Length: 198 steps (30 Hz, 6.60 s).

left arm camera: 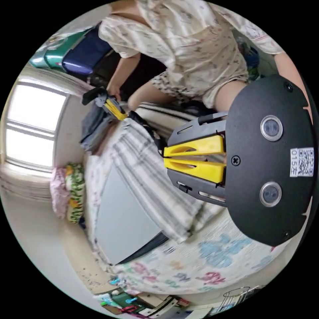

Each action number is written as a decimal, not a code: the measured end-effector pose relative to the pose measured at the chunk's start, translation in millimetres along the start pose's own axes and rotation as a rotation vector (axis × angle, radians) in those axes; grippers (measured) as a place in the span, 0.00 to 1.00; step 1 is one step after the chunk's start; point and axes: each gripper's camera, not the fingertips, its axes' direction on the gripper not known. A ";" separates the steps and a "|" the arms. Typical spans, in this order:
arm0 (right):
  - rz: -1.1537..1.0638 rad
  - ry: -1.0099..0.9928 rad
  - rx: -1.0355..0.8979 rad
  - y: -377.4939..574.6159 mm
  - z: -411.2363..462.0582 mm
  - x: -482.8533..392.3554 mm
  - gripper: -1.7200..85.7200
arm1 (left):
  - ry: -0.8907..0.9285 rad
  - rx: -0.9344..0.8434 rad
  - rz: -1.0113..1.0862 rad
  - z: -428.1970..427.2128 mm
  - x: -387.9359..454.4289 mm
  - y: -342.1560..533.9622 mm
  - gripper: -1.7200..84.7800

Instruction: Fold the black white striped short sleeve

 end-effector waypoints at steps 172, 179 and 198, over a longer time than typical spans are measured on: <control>0.829 0.069 0.474 78.3 -351.3 113.2 0.11 | -0.450 -0.260 -0.720 -250.3 128.3 26.8 0.04; 1.139 -0.140 0.601 5.0 -317.5 292.6 0.11 | -0.228 -0.085 -0.421 -216.5 80.0 -191.5 0.06; 1.206 -0.070 0.297 -82.7 -285.9 444.8 0.05 | -0.013 -0.228 -0.357 144.4 -36.5 -628.9 0.15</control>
